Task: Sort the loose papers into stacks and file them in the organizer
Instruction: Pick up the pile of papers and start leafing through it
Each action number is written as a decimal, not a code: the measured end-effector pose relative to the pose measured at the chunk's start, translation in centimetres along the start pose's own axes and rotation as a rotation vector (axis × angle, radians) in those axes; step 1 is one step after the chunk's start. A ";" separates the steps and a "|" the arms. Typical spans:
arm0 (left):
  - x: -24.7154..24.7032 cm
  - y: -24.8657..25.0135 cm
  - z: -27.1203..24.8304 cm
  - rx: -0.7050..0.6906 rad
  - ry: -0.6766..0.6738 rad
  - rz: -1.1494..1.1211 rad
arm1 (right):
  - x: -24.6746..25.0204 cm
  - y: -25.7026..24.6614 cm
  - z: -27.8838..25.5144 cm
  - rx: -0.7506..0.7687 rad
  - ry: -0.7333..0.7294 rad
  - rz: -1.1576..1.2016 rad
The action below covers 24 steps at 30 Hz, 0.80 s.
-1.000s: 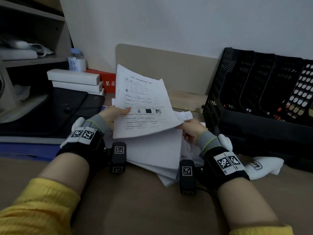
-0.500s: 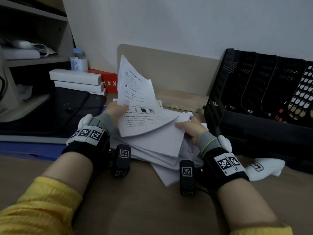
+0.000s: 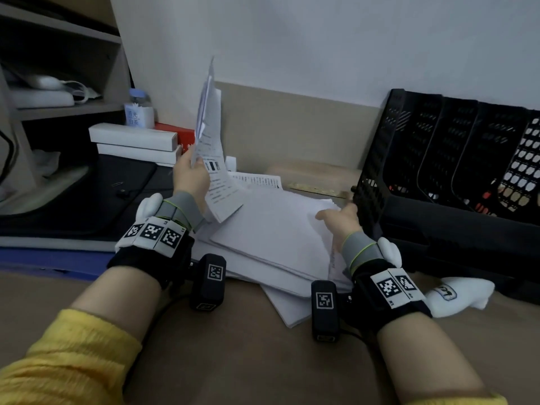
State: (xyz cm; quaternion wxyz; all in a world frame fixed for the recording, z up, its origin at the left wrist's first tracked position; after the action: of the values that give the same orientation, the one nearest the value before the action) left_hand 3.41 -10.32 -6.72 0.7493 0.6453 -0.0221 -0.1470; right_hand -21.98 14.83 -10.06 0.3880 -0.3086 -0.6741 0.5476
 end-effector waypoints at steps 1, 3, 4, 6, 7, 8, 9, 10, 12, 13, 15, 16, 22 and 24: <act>-0.2 0.2 -0.3 -0.001 -0.026 0.022 | -0.1 0.2 0.1 -0.017 -0.011 -0.003; -0.9 1.9 -2.4 -0.006 -0.084 0.063 | -0.1 0.4 0.1 -0.031 -0.009 0.007; -1.3 2.4 -3.1 -0.006 -0.106 0.087 | 0.0 0.4 0.0 -0.028 -0.001 0.013; -2.1 3.0 -3.7 -0.036 -0.144 0.129 | 0.3 0.2 0.2 -0.016 0.019 0.036; -2.5 3.2 -3.8 -0.057 -0.164 0.157 | 0.4 0.2 0.2 -0.009 0.027 0.065; -2.7 3.3 -3.8 -0.074 -0.178 0.183 | 0.5 0.2 0.3 0.003 0.038 0.097; -3.0 3.3 -3.8 -0.084 -0.193 0.216 | 0.8 0.1 0.5 0.022 0.058 0.131; -3.4 3.3 -4.0 -0.087 -0.216 0.240 | 1.1 0.0 0.6 0.042 0.091 0.158; -3.8 3.4 -4.3 -0.102 -0.247 0.267 | 1.7 -0.2 0.6 0.073 0.152 0.160; -4.0 3.6 -4.5 -0.113 -0.248 0.281 | 1.7 -0.2 0.8 0.090 0.157 0.158; -4.0 3.9 -4.8 -0.126 -0.226 0.288 | 1.2 -0.6 0.8 0.129 0.134 0.140; -3.9 4.1 -4.9 -0.136 -0.211 0.278 | 1.0 -0.9 0.5 0.154 0.127 0.113; -3.7 4.1 -5.1 -0.086 -0.190 0.207 | -0.9 -2.9 -0.5 0.313 -0.016 0.141; -2.9 4.3 -4.9 -0.072 -0.126 0.173 | -1.1 -2.8 -0.3 0.292 -0.035 0.181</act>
State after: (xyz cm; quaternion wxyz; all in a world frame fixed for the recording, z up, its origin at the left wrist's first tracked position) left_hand 2.53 -4.32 -2.89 0.7790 0.6032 -0.1195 -0.1226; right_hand -21.14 13.44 -7.48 0.3661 -0.2988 -0.5636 0.6776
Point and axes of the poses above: each hand's wrist, its own z-axis towards the middle knuckle, its own x-axis out of the back of the hand, y = z × x, the point moved 10 cm from there along z, towards the middle knuckle, and after that the axes turned 4 degrees about z, right-handed, at the moved point
